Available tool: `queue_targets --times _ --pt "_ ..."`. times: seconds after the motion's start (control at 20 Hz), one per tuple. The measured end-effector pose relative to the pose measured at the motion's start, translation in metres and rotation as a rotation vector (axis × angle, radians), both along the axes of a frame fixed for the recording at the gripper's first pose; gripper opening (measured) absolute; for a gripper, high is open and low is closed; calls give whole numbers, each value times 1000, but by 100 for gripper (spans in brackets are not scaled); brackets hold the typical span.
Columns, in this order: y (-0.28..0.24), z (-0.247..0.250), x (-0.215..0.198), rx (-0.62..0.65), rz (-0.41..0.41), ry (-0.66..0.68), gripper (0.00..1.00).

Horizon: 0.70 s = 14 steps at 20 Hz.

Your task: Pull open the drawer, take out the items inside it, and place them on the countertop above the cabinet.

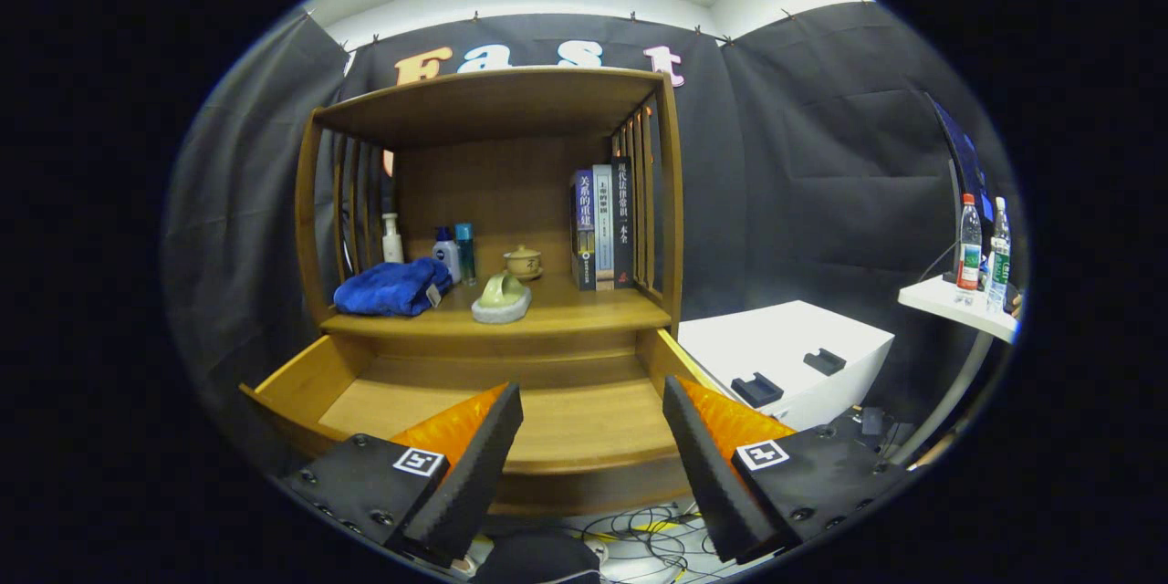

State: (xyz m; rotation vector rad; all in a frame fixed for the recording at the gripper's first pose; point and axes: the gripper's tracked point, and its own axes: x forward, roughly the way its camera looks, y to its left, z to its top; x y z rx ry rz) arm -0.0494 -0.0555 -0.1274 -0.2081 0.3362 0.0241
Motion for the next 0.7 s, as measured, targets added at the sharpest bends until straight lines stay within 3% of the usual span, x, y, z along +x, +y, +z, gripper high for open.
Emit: queue_targets --times 0.2,0.7 --pt "-1 -40 -21 56 7 63 100" --pt "7 -82 -21 15 49 145 97"
